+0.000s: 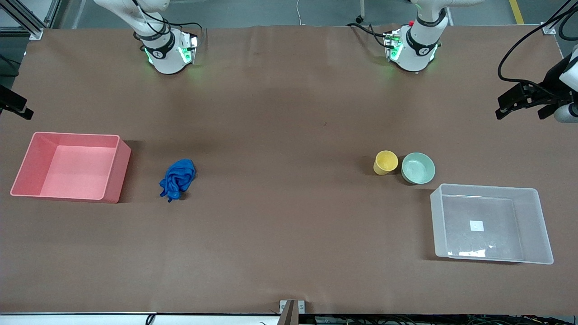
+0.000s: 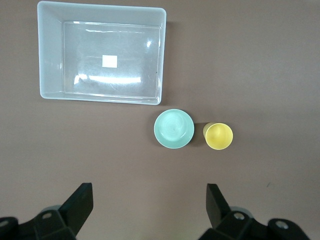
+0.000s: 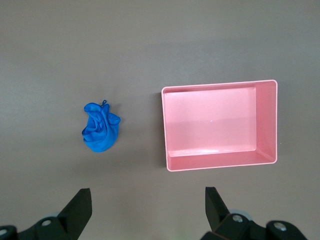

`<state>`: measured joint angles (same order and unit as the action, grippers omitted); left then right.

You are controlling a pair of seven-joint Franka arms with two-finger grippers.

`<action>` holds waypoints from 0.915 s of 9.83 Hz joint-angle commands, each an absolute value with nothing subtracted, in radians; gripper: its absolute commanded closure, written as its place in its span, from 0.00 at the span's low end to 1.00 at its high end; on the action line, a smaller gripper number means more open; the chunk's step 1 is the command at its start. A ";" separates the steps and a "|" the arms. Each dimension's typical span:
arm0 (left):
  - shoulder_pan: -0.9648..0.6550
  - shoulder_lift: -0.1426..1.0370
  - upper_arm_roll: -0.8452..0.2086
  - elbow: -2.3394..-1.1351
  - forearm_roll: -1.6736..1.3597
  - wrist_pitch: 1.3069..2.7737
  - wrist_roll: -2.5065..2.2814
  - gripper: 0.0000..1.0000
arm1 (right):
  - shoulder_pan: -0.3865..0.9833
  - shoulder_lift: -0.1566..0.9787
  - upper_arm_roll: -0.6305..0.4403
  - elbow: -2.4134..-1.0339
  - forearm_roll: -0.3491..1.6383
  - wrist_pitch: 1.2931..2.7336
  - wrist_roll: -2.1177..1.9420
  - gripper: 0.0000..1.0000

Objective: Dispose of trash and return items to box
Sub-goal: 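Grasp the blue cloth with the right gripper while the left gripper reaches the bowl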

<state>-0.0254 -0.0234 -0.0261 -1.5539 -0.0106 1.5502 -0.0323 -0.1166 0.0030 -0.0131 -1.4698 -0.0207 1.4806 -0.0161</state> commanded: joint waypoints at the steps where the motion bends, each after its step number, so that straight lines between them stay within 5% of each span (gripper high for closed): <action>1: -0.026 -0.009 -0.023 -1.559 0.005 1.532 -0.015 0.00 | -0.124 -0.014 -0.009 -1.483 -0.014 1.479 -0.029 0.00; 7: -0.023 -0.008 -0.008 -1.578 0.008 1.514 -0.031 0.00 | -0.039 0.015 -0.003 -1.506 -0.011 1.512 -0.014 0.00; 9: -0.026 -0.011 -0.002 -1.662 0.008 1.584 -0.023 0.00 | 0.044 0.089 -0.002 -1.633 -0.005 1.682 0.043 0.00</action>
